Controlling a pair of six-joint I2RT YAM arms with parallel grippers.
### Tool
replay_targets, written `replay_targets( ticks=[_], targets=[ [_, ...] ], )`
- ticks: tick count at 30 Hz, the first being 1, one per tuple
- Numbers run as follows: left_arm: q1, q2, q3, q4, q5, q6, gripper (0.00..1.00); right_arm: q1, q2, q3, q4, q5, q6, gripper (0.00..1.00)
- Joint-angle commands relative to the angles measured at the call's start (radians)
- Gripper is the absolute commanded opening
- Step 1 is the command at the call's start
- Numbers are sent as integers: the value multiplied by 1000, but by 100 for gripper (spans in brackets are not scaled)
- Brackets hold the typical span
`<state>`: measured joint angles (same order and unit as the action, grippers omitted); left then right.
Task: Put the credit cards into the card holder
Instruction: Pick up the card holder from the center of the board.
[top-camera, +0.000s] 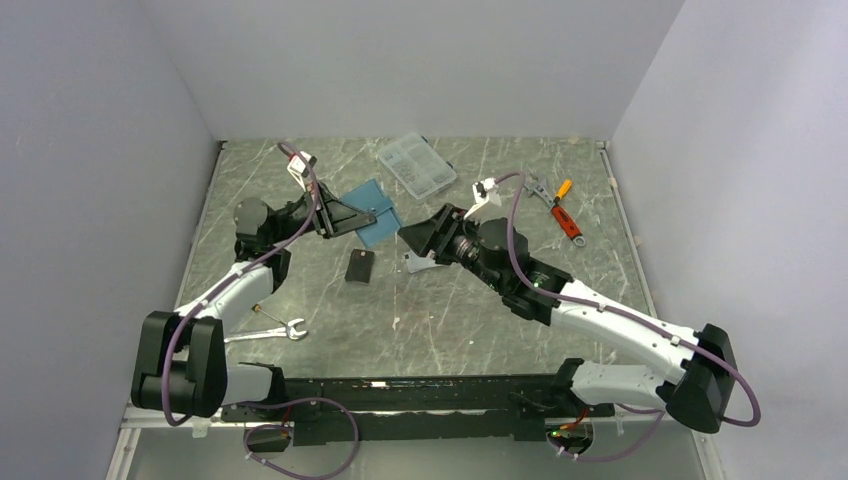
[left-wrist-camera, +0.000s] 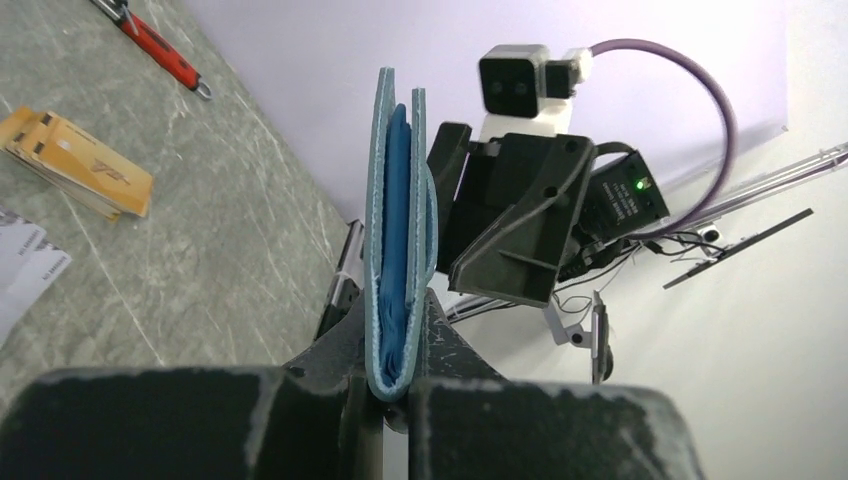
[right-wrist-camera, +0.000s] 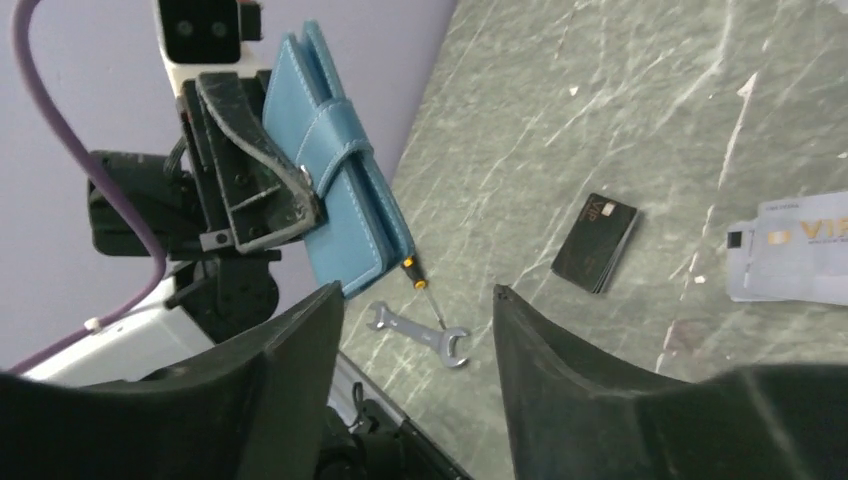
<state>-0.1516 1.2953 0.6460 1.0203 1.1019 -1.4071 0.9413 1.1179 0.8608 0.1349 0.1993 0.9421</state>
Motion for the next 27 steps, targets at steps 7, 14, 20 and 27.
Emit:
replay_targets(
  ticks=[7, 14, 20, 27],
  targets=[
    [-63, -59, 136, -311, 104, 300, 0, -225, -8, 227, -151, -417, -236, 84],
    [-134, -56, 246, -585, 160, 524, 0, -238, 68, 268, -79, -685, -265, 85],
    [-161, -63, 282, -694, 179, 592, 0, -240, 81, 223, -5, -722, -229, 76],
    [-201, -64, 334, -879, 170, 729, 1, -223, 126, 206, 75, -762, -158, 28]
  ],
)
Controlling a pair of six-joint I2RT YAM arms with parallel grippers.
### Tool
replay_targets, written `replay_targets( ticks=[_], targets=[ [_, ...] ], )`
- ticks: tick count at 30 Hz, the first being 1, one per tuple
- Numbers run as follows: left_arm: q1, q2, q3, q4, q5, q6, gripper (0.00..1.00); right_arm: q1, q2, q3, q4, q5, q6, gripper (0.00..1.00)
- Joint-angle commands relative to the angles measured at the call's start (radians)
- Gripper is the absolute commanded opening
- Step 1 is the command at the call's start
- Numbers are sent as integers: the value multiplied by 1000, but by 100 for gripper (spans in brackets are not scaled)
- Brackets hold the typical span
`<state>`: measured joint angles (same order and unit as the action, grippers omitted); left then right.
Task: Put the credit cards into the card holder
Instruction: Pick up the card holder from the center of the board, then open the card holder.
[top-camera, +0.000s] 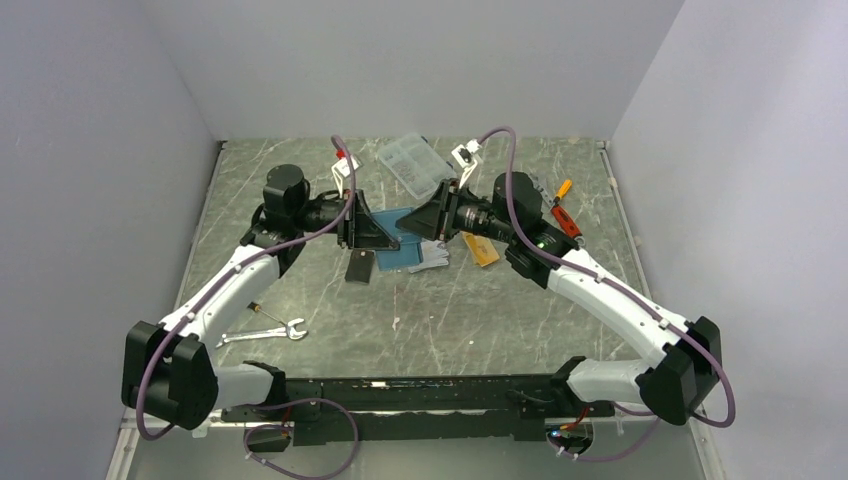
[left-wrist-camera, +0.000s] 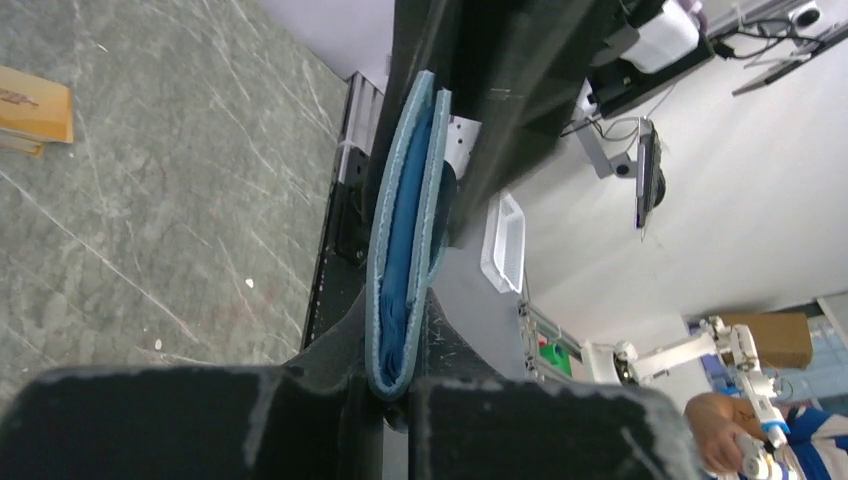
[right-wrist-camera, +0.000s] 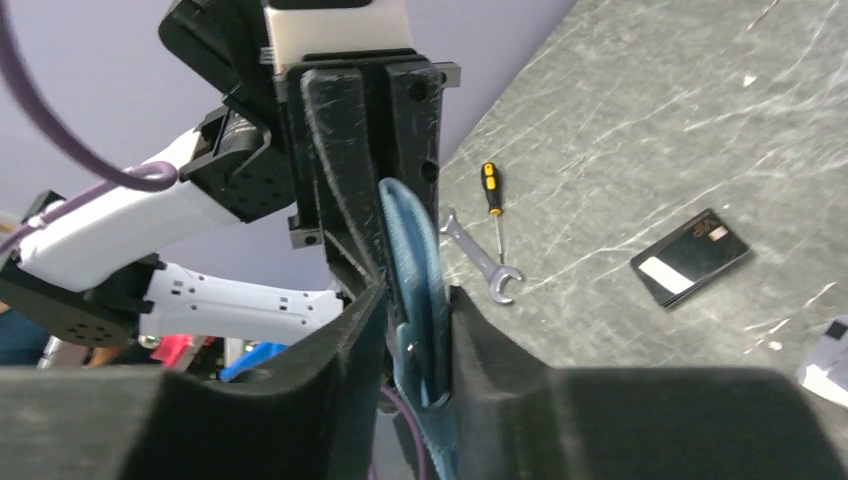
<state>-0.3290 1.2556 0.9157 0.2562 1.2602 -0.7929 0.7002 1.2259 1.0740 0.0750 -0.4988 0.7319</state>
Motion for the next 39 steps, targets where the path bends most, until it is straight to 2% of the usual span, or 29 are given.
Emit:
replay_targets(
  ticks=[1, 2, 3, 6, 8, 11, 15, 19, 23, 29, 33, 36, 39],
  targets=[
    [-24, -24, 72, -123, 13, 118, 5, 20, 19, -15, 139, -60, 57, 14],
    [-24, -23, 80, -133, 14, 123, 15, 22, 14, -23, 141, -53, 61, 5],
    [-24, -24, 86, -143, 17, 129, 27, 24, 6, -34, 145, -44, 64, 0],
    [-24, -37, 105, -216, 17, 194, 65, 24, -37, -61, 146, -12, 56, 0],
    [-23, -47, 110, -253, 23, 232, 76, 22, -67, -71, 145, -9, 46, 0],
    [-16, -50, 106, -253, 38, 232, 85, 20, -88, -79, 146, -42, 36, 0],
    [25, -50, 99, -194, 55, 186, 87, 21, -83, -102, 189, -108, 53, 0],
    [76, -53, 61, -71, 64, 89, 73, 21, -64, -106, 222, -151, 68, 0],
    [101, -59, 22, 57, 81, -24, 73, 21, -46, -97, 219, -175, 60, 0],
    [105, -75, 46, -78, 74, 77, 82, 21, -45, -90, 219, -183, 56, 0],
    [115, -81, 39, -99, 66, 103, 86, 21, -54, -92, 216, -184, 51, 0],
    [119, -83, 45, -126, 61, 127, 85, 19, -58, -95, 213, -181, 53, 0],
    [119, -88, 25, -64, 74, 83, 80, 20, -63, -100, 220, -167, 51, 0]
  ],
)
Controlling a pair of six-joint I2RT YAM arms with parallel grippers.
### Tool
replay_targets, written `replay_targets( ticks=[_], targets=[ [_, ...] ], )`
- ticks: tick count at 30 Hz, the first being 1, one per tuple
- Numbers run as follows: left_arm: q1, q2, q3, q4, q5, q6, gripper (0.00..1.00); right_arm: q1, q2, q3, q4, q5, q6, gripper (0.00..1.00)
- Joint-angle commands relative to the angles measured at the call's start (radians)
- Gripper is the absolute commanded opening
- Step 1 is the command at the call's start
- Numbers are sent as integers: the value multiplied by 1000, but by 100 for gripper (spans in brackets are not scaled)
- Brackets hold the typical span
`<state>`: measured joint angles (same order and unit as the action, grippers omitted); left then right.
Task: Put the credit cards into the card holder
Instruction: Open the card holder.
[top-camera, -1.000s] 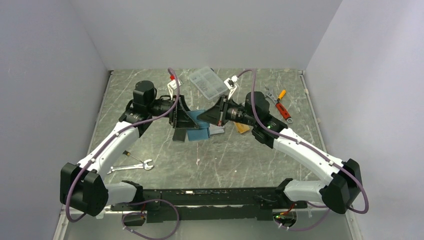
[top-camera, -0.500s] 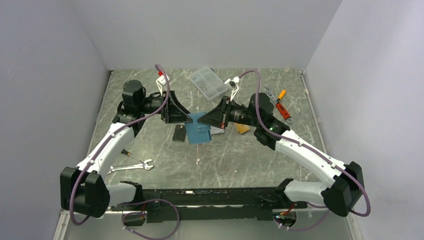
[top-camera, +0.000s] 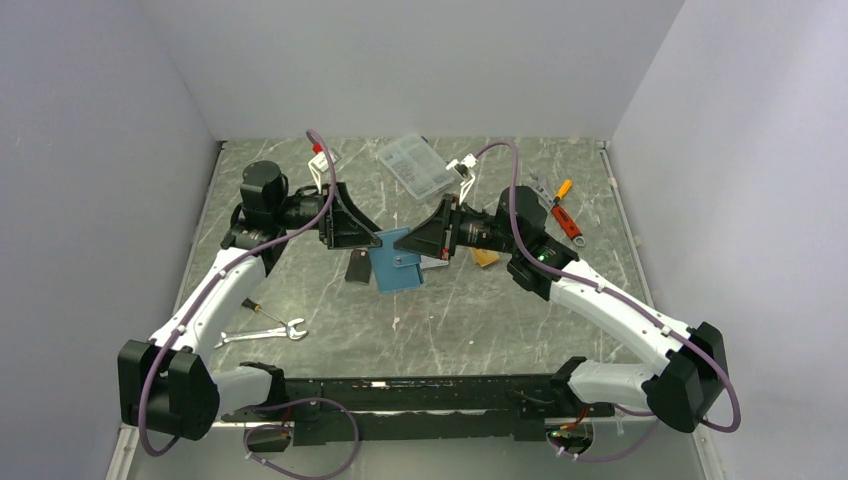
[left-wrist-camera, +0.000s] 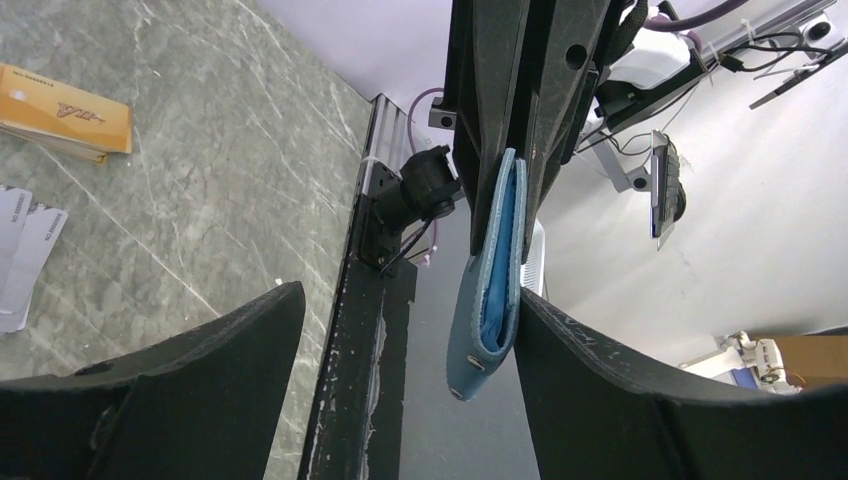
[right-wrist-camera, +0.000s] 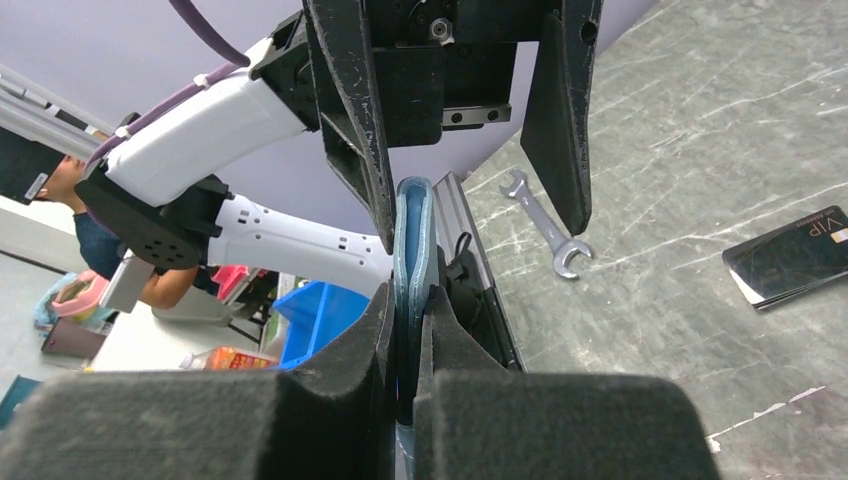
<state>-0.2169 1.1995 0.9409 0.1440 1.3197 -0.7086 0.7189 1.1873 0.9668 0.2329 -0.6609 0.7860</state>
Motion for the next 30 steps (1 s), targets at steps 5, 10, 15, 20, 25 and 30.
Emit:
replay_targets(
  ticks=[5, 10, 15, 20, 25, 30],
  targets=[
    [1, -41, -62, 225, 40, -145, 75, 1, 20, 35, 61, 15, -5, 0],
    [-14, -41, -86, 273, 45, -179, 56, 3, 81, 95, 23, 40, -31, 0],
    [-21, -29, -92, 307, 50, -210, 41, 3, 108, 125, -2, 84, -64, 0],
    [-20, -17, -50, 127, 28, -80, 0, 2, 132, 136, -33, 106, -92, 0],
    [0, -7, -14, -23, -21, 19, 0, -6, 147, 196, -198, 187, -167, 33],
    [18, 29, 64, -230, -117, 114, 0, -6, 80, 223, -404, 464, -259, 67]
  ],
)
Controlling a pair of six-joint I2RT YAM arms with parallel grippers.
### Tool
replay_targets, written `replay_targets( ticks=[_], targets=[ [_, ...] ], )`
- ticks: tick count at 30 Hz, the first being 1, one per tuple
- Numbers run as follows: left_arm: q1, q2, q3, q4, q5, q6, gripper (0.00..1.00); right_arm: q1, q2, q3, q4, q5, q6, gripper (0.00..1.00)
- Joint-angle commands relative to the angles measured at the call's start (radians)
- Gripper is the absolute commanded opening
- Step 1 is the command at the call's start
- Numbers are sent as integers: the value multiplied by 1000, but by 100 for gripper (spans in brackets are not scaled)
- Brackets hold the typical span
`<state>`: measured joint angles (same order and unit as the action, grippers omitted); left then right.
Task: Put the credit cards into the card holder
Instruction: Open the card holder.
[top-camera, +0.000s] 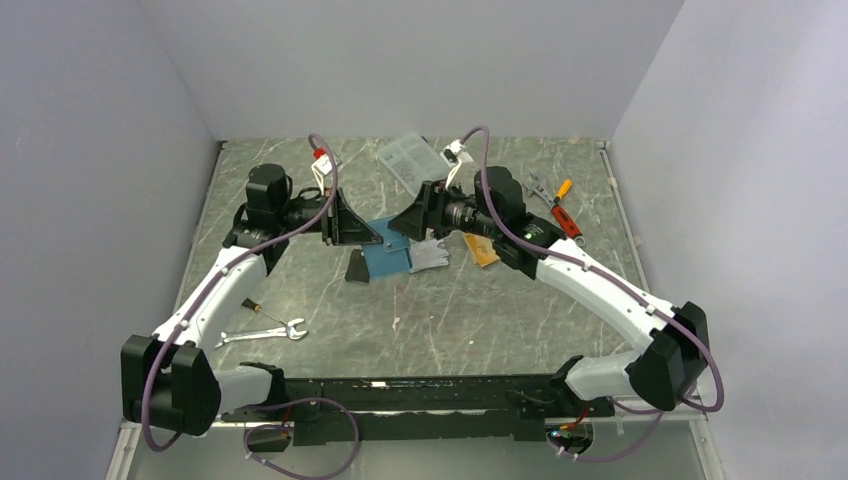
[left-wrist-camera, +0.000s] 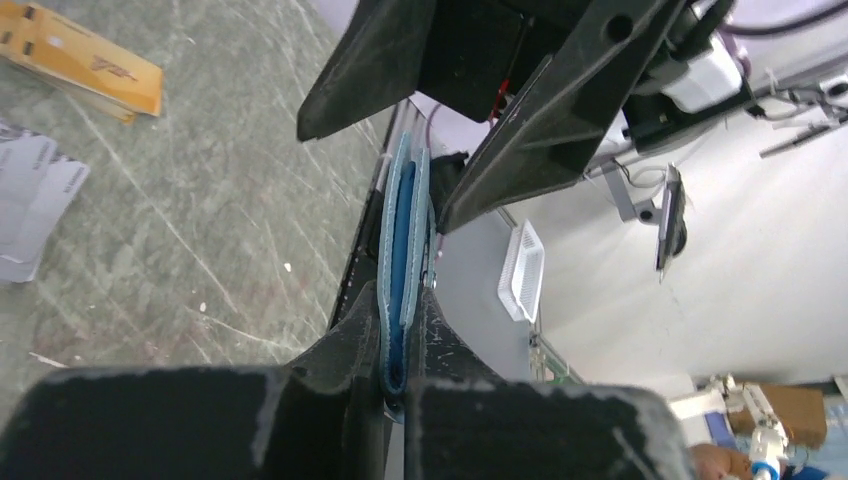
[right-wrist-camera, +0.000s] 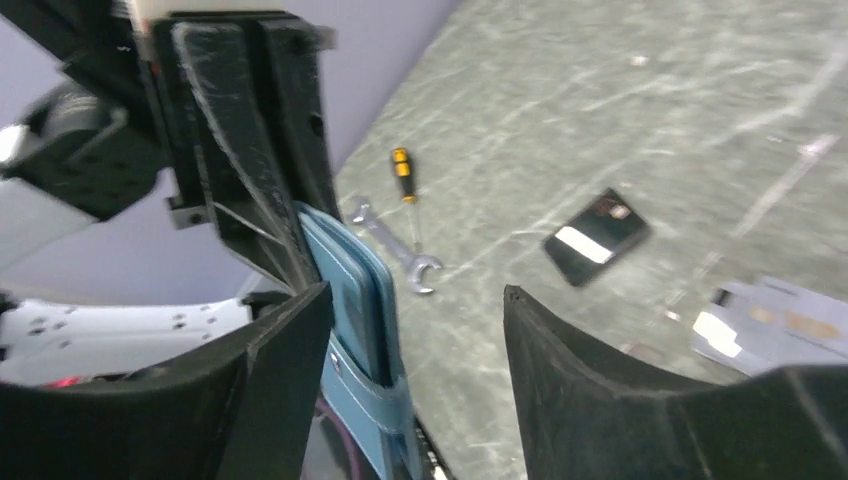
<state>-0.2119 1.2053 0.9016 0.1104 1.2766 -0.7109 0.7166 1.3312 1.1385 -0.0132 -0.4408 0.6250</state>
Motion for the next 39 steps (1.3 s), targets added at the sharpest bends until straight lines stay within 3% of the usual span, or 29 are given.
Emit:
replay_targets(
  ticks=[1, 7, 11, 15, 25, 39],
  targets=[
    [13, 31, 134, -259, -89, 150, 0, -4, -85, 37, -173, 292, -101, 69],
    [13, 69, 276, -563, -255, 343, 0, 88, -152, 17, -260, 544, -162, 82],
    [12, 61, 238, -521, -299, 290, 0, 223, -131, 54, -311, 726, -179, 84],
    [11, 34, 169, -429, -303, 217, 0, 296, -136, 38, -272, 790, -157, 84],
    [11, 11, 106, -397, -342, 179, 0, 442, -28, 96, -265, 931, -204, 75],
    [11, -9, 58, -329, -300, 96, 0, 529, 92, 142, -173, 1108, -379, 59]
  ],
)
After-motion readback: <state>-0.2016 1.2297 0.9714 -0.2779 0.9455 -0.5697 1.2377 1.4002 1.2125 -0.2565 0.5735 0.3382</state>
